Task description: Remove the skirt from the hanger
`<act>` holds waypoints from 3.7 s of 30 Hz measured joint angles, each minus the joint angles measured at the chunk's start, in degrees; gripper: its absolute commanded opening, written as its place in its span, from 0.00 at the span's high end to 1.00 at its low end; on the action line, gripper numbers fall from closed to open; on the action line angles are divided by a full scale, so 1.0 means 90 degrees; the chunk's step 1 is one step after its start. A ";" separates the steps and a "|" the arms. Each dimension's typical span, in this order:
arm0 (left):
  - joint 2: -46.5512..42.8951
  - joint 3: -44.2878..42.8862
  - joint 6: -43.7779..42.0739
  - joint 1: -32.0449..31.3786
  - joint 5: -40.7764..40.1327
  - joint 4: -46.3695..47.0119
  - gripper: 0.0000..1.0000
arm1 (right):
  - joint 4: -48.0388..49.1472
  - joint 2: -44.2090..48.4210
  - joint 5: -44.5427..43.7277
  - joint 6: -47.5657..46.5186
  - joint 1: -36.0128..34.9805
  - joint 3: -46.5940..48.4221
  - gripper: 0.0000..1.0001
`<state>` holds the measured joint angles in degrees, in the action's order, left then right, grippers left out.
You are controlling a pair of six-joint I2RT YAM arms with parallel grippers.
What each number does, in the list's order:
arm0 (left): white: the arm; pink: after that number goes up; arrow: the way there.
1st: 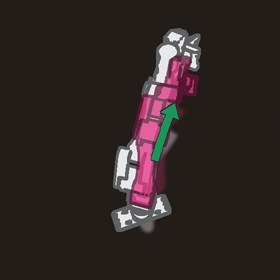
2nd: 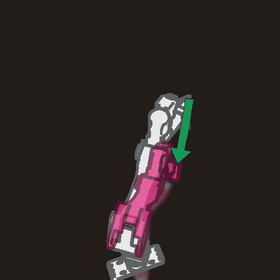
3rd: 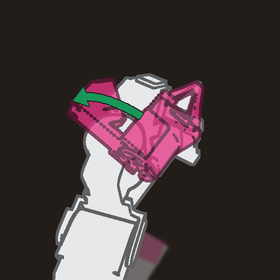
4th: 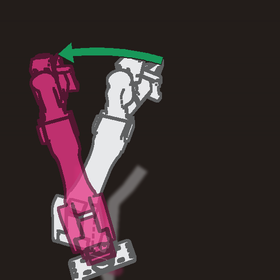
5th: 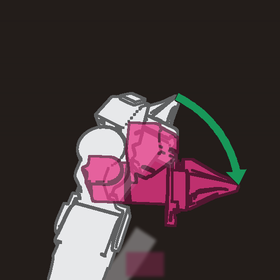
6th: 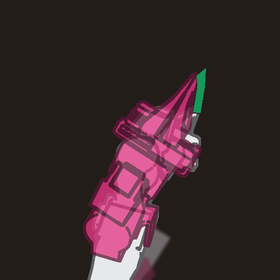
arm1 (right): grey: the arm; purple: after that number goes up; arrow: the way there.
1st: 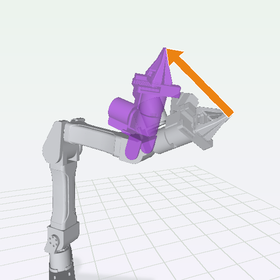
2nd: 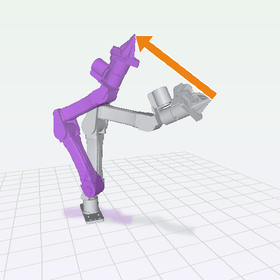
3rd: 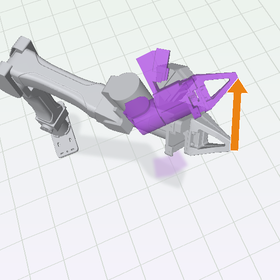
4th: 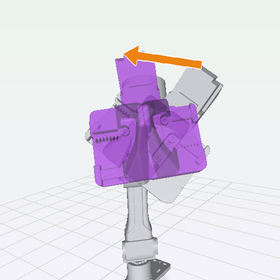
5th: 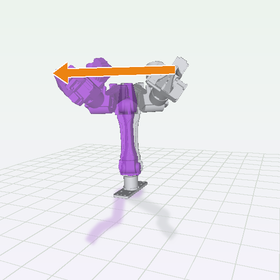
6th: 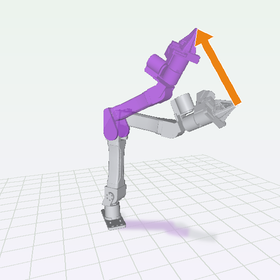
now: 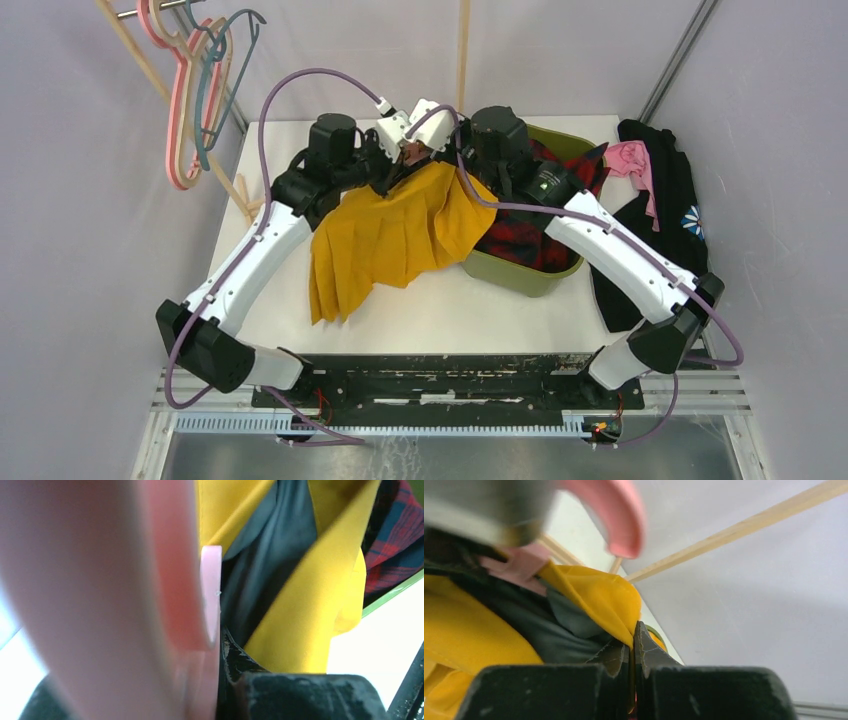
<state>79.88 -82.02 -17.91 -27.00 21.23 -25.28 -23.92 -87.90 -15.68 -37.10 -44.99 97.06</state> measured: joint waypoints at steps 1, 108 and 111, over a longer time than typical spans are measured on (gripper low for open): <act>-0.0022 0.0012 -0.0022 -0.0002 -0.0092 -0.0049 0.97 | 0.0112 -0.0015 -0.0051 0.0005 -0.0002 0.0007 0.99; -0.1362 0.1243 0.0051 0.0500 -0.0546 -0.0238 0.97 | 0.0646 -0.1158 0.1501 0.1846 0.1183 0.0323 0.35; -0.1042 0.0969 -0.0165 0.0491 -0.0704 -0.0486 0.97 | 0.0610 -0.1127 0.1557 0.1603 0.1268 0.0313 0.34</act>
<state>70.50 -73.30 -19.40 -22.59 14.90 -29.65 -18.44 -98.04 -1.67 -22.68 -33.58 99.88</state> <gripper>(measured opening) 0.126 0.651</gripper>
